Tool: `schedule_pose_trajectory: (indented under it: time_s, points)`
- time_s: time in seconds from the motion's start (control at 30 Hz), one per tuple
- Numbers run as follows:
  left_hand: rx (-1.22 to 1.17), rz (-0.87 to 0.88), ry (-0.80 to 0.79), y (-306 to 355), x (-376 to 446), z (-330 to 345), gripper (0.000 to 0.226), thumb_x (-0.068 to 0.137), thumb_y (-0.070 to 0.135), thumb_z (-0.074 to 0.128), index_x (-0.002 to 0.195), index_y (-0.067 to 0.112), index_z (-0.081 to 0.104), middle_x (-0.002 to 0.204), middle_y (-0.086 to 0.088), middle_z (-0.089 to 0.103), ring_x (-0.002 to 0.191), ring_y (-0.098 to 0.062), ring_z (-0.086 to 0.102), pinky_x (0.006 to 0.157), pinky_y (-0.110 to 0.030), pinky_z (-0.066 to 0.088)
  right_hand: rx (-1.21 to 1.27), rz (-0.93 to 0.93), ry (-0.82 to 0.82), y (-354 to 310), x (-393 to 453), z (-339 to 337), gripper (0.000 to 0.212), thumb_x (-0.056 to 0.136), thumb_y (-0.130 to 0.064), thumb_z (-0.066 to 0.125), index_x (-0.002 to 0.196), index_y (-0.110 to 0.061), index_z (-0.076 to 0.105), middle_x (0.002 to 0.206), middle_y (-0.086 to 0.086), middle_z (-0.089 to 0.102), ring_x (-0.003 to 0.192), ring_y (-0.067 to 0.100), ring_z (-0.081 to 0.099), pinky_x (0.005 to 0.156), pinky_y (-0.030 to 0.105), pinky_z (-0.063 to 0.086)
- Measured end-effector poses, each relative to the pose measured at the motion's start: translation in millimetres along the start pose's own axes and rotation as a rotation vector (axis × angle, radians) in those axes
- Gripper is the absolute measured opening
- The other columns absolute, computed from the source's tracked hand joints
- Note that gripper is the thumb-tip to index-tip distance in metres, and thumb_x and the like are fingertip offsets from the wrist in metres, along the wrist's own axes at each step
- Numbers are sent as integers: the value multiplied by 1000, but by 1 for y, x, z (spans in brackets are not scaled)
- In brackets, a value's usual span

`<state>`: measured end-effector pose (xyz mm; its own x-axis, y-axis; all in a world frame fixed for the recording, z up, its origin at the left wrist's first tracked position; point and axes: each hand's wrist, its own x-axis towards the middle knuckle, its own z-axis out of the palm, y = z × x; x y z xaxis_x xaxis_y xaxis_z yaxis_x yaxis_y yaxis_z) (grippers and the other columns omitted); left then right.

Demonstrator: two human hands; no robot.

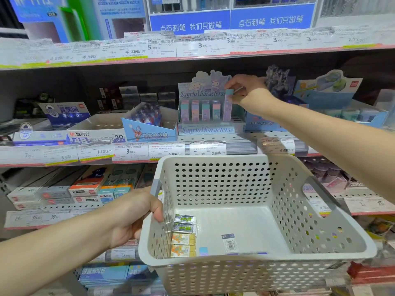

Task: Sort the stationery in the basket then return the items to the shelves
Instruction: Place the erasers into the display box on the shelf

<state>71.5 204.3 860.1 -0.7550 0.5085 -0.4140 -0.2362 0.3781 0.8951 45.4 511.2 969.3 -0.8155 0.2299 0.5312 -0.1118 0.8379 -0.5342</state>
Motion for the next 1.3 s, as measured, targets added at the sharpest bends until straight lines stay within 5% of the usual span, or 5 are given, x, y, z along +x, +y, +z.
schedule_pose_trajectory:
  time_s: [0.4,0.57,0.93,1.2,1.3]
  points:
    - [9,0,-2,0,-1,0,46,40,-2,52,80,11,68,73,-19,65,76,-37,54,73,-39,34,-64,20,-6,10,-13,3,37,90,5,45,120,-4,64,128,12,60,115,20,58,85,4,41]
    - [19,-7,8,1,-1,1,53,41,-2,52,90,10,66,82,-22,62,78,-37,56,79,-43,36,110,32,-87,18,-25,0,63,82,17,31,127,-15,60,137,4,52,46,-24,46,43,-1,33]
    - [-22,-15,17,1,-2,2,56,41,-3,52,92,13,68,87,-24,64,83,-41,56,89,-49,33,64,11,-184,27,-14,-9,76,73,22,27,125,-22,60,136,0,54,133,11,42,111,25,33]
    - [9,8,-11,2,-8,5,48,41,-3,50,84,11,67,69,-15,69,72,-36,60,88,-49,38,48,15,-254,23,-14,-13,79,74,24,25,128,-24,56,137,-2,51,125,4,49,105,19,39]
    - [13,13,-15,1,-10,5,46,41,-3,50,83,11,66,69,-15,70,69,-35,61,84,-46,39,-9,12,-315,18,-21,-16,80,77,25,24,137,-21,48,140,-6,45,115,-8,49,65,-8,36]
